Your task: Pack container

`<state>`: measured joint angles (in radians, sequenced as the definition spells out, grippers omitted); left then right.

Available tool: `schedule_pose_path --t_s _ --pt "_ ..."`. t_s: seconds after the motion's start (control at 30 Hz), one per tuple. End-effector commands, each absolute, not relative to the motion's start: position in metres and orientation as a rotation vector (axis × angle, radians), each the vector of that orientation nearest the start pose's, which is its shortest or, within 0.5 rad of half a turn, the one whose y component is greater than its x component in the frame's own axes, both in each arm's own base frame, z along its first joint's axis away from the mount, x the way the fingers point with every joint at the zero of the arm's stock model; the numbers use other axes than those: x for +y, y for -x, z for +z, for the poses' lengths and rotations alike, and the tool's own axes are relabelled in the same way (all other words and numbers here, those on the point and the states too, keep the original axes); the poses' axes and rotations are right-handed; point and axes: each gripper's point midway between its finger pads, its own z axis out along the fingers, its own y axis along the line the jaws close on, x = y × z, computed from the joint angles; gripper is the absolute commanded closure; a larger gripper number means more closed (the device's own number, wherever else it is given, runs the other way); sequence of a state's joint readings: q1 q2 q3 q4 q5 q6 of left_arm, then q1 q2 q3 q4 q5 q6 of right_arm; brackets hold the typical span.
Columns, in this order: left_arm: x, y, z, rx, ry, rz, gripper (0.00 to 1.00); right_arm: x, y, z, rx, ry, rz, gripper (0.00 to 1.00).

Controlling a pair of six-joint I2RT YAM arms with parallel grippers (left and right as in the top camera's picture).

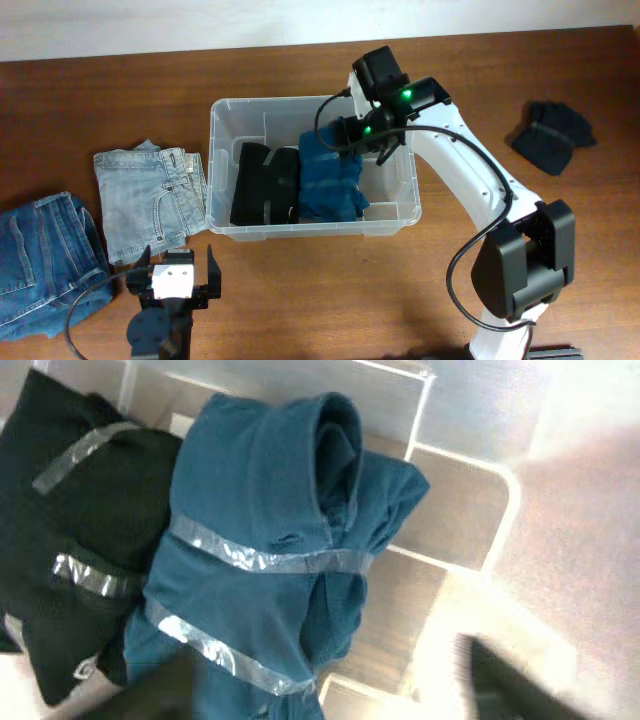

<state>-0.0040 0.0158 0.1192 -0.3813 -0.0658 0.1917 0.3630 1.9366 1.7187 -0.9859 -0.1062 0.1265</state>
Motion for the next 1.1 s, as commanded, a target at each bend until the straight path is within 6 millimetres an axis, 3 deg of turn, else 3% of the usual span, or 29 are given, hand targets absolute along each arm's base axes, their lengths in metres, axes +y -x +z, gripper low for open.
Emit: schedule_pose_path --t_s 0.0,0.03,0.3,0.47,0.6,0.83,1.07 --pt "0.01 -0.23 0.135 1.845 -0.152 0.197 0.01 0.167 -0.423 0.14 2.78 0.292 0.244 0.92" --pt "0.01 -0.23 0.135 1.845 -0.152 0.197 0.01 0.165 -0.424 0.138 2.79 0.234 0.243 0.96" --pt "0.01 -0.23 0.135 1.845 -0.152 0.197 0.01 0.144 -0.424 0.117 2.818 0.094 0.095 0.96" --pt "0.01 -0.23 0.135 1.845 -0.152 0.197 0.01 0.145 -0.424 0.098 2.852 0.043 0.086 0.96" --pt "0.01 -0.23 0.135 1.845 -0.152 0.197 0.01 0.151 -0.422 0.079 2.889 -0.009 0.083 0.96" --pt "0.01 -0.23 0.135 1.845 -0.152 0.197 0.01 0.173 -0.418 0.048 2.931 0.063 0.075 0.96" --pt "0.01 -0.23 0.135 1.845 -0.152 0.197 0.01 0.198 -0.412 0.036 2.961 0.129 0.191 0.96"
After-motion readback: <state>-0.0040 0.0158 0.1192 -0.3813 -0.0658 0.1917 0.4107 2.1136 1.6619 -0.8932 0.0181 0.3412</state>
